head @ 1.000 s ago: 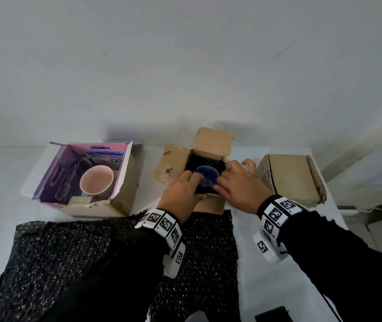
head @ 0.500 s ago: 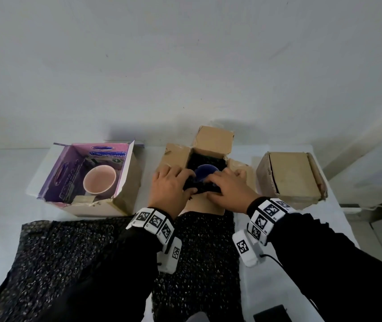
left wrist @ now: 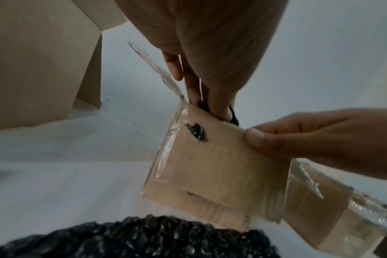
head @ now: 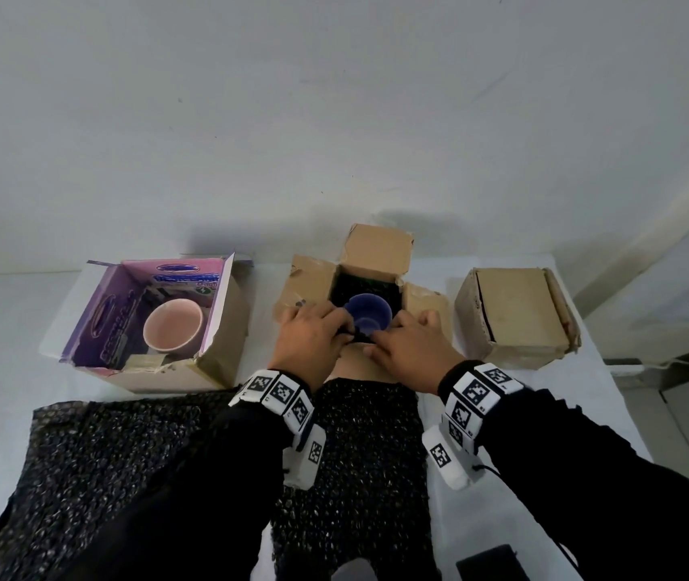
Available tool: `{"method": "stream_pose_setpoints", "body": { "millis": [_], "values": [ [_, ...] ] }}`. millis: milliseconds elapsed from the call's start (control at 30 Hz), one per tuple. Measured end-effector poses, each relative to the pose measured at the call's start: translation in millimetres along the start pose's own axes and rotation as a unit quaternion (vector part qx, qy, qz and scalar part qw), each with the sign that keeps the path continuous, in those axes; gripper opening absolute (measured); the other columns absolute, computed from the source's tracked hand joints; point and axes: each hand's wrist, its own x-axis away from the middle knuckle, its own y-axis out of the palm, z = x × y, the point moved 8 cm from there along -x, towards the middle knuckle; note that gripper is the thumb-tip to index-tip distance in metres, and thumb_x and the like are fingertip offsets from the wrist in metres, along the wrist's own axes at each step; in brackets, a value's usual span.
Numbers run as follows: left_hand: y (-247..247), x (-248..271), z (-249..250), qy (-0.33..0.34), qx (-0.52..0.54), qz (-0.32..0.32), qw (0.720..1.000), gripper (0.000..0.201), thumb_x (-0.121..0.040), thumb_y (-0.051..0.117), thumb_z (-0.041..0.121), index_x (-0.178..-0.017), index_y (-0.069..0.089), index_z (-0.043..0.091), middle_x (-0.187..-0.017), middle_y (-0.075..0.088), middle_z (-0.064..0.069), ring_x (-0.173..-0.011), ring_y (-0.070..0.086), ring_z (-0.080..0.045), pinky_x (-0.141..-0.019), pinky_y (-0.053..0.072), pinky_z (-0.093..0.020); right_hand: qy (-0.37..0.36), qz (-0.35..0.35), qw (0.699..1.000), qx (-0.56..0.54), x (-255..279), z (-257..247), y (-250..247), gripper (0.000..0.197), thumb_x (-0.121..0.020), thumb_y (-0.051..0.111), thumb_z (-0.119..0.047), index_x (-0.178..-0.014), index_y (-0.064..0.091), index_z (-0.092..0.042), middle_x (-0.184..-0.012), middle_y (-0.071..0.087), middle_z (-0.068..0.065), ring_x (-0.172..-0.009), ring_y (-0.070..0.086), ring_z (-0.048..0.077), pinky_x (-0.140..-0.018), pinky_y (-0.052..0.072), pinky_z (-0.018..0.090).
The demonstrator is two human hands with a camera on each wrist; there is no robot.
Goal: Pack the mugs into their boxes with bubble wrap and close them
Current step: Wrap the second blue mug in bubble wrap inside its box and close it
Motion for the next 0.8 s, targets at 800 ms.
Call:
{"method": "stream_pose_setpoints", "body": {
  "millis": [800],
  "values": [
    [29,1,6,0.08,-0.12,-0.078,0.986,0.042,-0.066,0.08,0.032,-0.104,0.066,0.024,-0.085,0.065,0.005,-0.079,0.064,-0.02,-0.089,0.03,-0.034,0.022,0.042,0.998,-0.033,-5,3,-2,0.028,-0.093,0.043,-0.053,-0.111,0.046,-0.032,-0.117,0.058,-0.007,-0.108,0.039,0.019,-0.089,0.025,0.044]
  ]
}}
